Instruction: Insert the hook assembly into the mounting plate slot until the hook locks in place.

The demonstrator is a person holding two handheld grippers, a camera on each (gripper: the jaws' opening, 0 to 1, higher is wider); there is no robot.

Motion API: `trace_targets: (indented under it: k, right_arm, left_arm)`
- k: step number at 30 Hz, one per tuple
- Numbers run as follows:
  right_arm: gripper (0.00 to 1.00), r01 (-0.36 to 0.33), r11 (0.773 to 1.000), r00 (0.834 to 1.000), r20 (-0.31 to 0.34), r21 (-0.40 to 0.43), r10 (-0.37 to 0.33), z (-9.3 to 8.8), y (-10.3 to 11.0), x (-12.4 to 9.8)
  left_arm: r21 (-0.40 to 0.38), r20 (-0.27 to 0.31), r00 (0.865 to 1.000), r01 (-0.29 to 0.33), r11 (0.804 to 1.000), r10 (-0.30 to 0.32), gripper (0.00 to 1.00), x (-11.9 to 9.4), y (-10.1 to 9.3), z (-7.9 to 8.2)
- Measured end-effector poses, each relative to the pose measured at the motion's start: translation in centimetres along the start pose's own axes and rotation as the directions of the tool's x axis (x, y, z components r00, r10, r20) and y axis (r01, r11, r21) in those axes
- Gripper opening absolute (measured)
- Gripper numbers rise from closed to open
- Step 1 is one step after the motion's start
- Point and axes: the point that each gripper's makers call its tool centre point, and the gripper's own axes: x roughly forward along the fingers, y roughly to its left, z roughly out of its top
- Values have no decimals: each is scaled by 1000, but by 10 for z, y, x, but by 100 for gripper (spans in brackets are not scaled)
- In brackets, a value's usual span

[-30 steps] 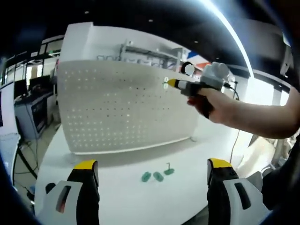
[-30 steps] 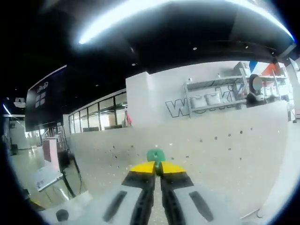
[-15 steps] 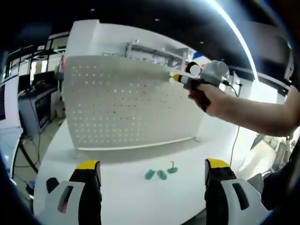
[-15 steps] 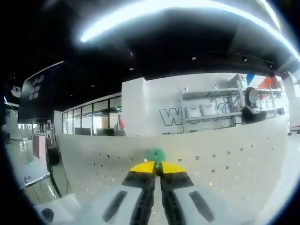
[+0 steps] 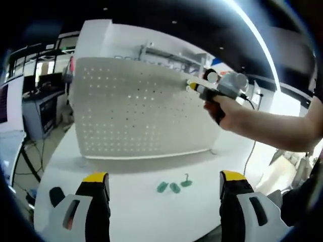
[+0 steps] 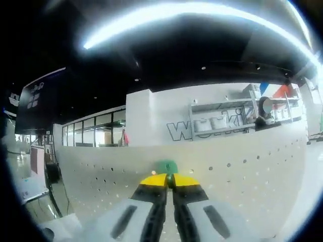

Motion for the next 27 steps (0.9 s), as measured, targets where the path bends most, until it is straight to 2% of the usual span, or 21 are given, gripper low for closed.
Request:
trace_targets:
  k: [4, 14, 18, 27]
  right_arm:
    - [1, -1, 1000, 1000, 10, 22, 1, -2, -1, 0]
    - [1, 16, 1000, 1000, 27, 8, -16, -3, -2, -1]
    - [1, 31, 998, 999, 25, 54, -32, -9, -4, -1]
    - [1, 49, 999, 998, 28, 4, -49, -11, -2, 3]
  left_arm:
    - [15, -5, 1000, 6, 1000, -6, 91, 1, -3, 1]
    - [4, 0, 1000, -7, 1000, 7, 89, -1, 3, 2]
    - [-5, -7, 1000, -11, 1000, 11, 88, -2, 7, -2]
    - [-16, -9, 1000, -17, 1000, 17, 87, -2, 10, -3]
